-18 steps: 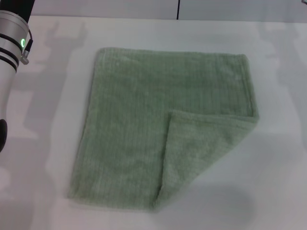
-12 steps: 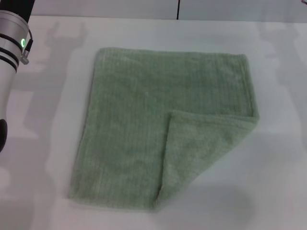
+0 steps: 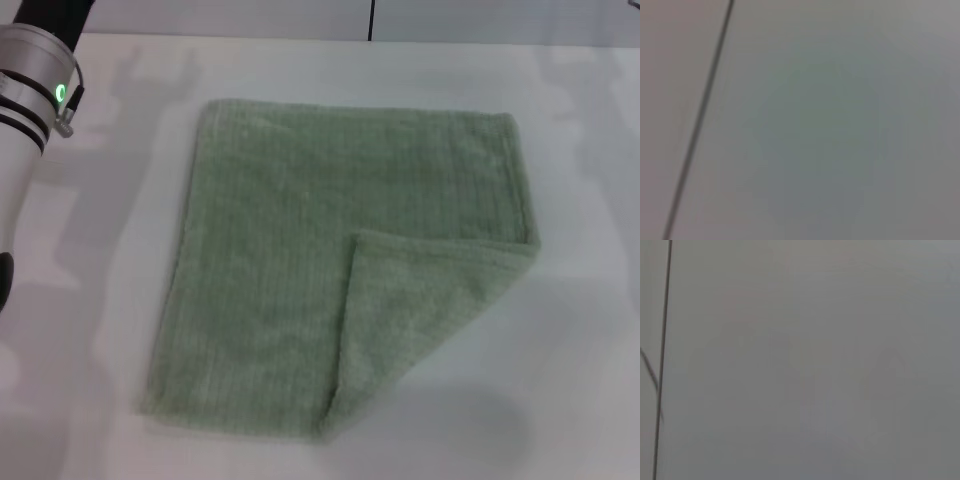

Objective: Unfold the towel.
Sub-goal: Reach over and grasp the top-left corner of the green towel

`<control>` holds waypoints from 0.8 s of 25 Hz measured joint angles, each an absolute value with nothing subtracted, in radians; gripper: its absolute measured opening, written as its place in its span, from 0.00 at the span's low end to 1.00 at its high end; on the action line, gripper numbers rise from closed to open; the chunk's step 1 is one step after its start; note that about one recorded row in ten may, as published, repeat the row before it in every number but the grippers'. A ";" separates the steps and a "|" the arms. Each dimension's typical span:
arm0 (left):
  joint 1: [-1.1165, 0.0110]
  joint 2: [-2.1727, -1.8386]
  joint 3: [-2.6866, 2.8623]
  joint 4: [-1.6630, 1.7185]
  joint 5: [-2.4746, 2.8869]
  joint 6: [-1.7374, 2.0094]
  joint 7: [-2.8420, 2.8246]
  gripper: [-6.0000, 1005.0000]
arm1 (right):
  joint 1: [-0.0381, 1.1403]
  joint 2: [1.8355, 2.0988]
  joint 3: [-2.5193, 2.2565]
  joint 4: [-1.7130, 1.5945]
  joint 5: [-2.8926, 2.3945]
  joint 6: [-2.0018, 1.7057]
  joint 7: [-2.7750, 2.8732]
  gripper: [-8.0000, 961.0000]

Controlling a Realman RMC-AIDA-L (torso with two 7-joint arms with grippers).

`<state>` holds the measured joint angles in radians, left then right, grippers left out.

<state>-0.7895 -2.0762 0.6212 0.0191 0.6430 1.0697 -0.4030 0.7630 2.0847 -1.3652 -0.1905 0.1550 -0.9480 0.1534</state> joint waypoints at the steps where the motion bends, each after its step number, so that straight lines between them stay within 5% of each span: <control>1: -0.789 -2.075 0.642 0.025 0.643 1.068 -0.422 0.72 | 0.763 2.085 -1.365 -0.191 0.155 -0.948 0.153 0.68; 10: -0.744 -2.069 0.805 0.108 0.643 1.059 -0.616 0.69 | 0.762 2.085 -1.365 -0.192 0.155 -0.948 0.153 0.68; 20: -0.660 -2.061 1.139 0.362 0.643 0.840 -0.915 0.35 | 0.762 2.083 -1.365 -0.192 0.155 -0.948 0.153 0.68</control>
<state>-0.6598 -2.0611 1.1386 0.3623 0.6427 0.8398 -0.9151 0.7623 2.0831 -1.3651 -0.1918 0.1550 -0.9480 0.1534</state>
